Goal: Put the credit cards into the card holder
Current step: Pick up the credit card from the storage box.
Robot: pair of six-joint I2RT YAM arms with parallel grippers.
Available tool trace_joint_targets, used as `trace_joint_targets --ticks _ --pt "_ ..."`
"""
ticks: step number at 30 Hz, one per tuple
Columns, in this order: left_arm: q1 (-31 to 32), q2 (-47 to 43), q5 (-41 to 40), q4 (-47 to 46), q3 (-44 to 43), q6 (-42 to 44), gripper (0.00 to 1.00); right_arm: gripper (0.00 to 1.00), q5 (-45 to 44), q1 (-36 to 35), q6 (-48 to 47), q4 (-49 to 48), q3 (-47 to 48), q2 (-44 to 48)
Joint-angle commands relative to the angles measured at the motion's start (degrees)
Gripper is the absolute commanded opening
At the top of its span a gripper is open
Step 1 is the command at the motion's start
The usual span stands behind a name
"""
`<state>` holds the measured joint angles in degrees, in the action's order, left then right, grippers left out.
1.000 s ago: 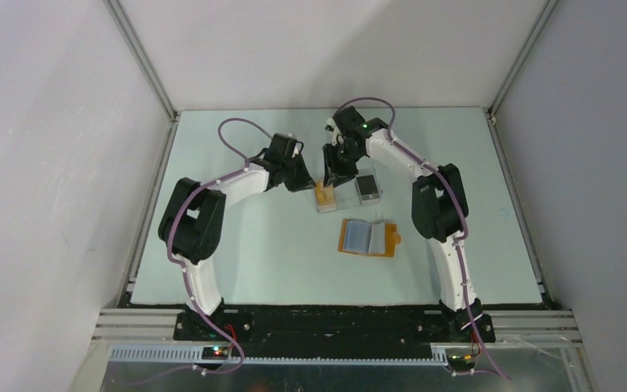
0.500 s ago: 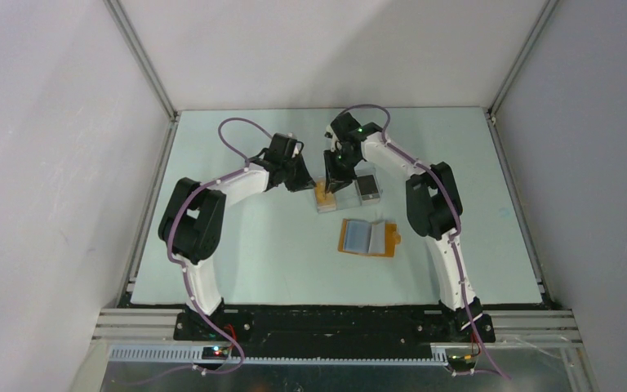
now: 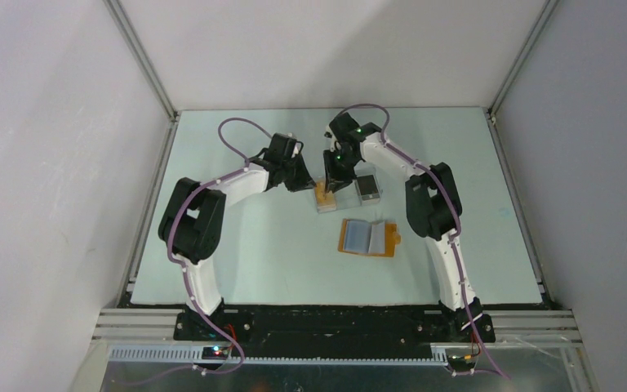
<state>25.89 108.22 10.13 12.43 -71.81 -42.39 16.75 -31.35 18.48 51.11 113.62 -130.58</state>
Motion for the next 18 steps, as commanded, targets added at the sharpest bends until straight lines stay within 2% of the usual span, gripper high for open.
trace_joint_targets --ticks 1,13,18 --pt "0.07 2.82 -0.23 1.95 -0.18 2.58 0.00 0.31 -5.64 0.61 -0.53 1.31 -0.55 -0.40" --pt "0.13 2.91 -0.27 1.96 -0.17 2.75 0.00 0.30 -4.44 0.25 -0.27 0.90 -1.55 -0.17" --pt "0.06 2.91 -0.20 1.90 -0.15 2.72 0.00 0.25 -3.32 -0.63 -0.43 1.04 -0.11 -0.84"
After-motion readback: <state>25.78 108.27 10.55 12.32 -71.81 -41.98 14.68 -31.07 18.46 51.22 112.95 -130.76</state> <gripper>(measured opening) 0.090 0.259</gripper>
